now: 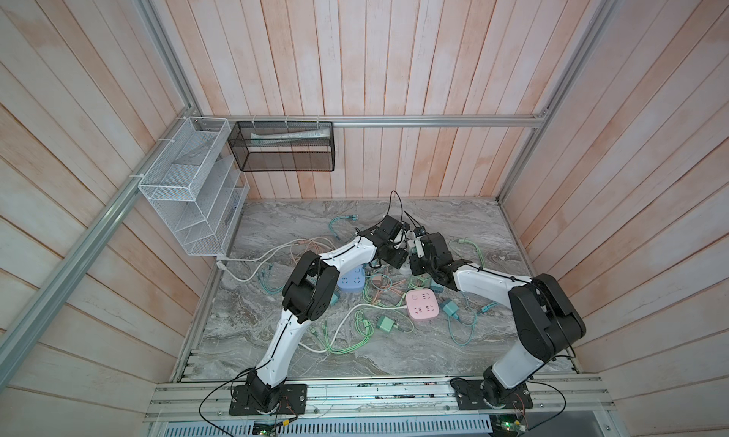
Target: Pull the plug off the socket
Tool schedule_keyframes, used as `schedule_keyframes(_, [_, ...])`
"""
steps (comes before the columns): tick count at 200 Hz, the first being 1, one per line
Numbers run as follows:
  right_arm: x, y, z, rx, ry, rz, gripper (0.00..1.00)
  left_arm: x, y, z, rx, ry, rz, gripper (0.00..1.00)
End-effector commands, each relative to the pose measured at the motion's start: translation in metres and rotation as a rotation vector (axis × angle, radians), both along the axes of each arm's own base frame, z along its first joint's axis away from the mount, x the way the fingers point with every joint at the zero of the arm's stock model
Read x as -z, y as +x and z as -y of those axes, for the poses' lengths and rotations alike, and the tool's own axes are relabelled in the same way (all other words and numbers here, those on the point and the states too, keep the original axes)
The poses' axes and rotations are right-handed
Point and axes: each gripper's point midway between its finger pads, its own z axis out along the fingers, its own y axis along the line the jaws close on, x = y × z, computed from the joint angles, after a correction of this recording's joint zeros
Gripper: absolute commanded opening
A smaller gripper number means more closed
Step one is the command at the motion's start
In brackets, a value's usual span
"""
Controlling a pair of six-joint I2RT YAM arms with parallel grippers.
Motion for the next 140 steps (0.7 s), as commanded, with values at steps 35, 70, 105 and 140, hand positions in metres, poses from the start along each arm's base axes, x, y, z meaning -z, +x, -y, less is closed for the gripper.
schedule_keyframes(35, [-0.029,0.005,0.014,0.028,0.161,0.055,0.0,0.068,-0.027,-0.029,-0.009,0.175,-0.129,0.71])
schedule_keyframes(70, [-0.017,-0.003,0.041,0.071,0.264,0.012,0.0,0.065,-0.027,-0.028,-0.007,0.166,-0.123,0.71])
schedule_keyframes(105, [-0.003,-0.007,0.065,0.123,0.332,-0.034,0.0,0.063,-0.027,-0.027,-0.008,0.155,-0.121,0.71])
schedule_keyframes(140, [0.016,-0.009,0.076,0.139,0.392,-0.11,0.0,0.061,-0.026,-0.027,-0.011,0.148,-0.116,0.71])
